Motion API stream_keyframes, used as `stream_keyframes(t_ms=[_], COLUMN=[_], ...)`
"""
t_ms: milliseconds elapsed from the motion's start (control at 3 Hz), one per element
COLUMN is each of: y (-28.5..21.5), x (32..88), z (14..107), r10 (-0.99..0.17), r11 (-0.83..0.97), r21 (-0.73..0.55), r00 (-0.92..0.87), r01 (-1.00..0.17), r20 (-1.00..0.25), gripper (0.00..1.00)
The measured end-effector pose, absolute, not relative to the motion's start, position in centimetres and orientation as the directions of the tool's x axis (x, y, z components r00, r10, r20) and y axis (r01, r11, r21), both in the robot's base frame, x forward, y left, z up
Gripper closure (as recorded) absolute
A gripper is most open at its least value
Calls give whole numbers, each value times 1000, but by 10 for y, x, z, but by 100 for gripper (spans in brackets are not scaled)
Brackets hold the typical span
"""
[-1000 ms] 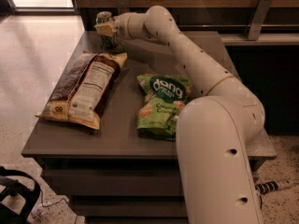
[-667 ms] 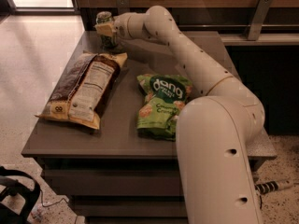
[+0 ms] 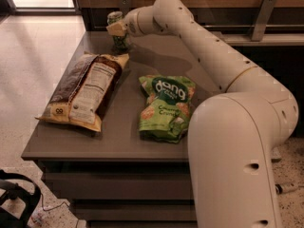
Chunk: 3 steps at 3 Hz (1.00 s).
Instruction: Knock green can over
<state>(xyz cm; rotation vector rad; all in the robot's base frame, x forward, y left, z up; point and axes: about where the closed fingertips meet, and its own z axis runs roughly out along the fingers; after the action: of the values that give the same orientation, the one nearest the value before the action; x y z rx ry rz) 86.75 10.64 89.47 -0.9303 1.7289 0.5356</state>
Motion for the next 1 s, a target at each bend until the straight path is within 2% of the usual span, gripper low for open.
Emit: stream_keyframes(t_ms=[1000], y=[51], x=[844], z=[910], r10=[-529], r11=[631], r21=[-201], r00=[-227], r01=[-749], r20=[-818], gripper=[100])
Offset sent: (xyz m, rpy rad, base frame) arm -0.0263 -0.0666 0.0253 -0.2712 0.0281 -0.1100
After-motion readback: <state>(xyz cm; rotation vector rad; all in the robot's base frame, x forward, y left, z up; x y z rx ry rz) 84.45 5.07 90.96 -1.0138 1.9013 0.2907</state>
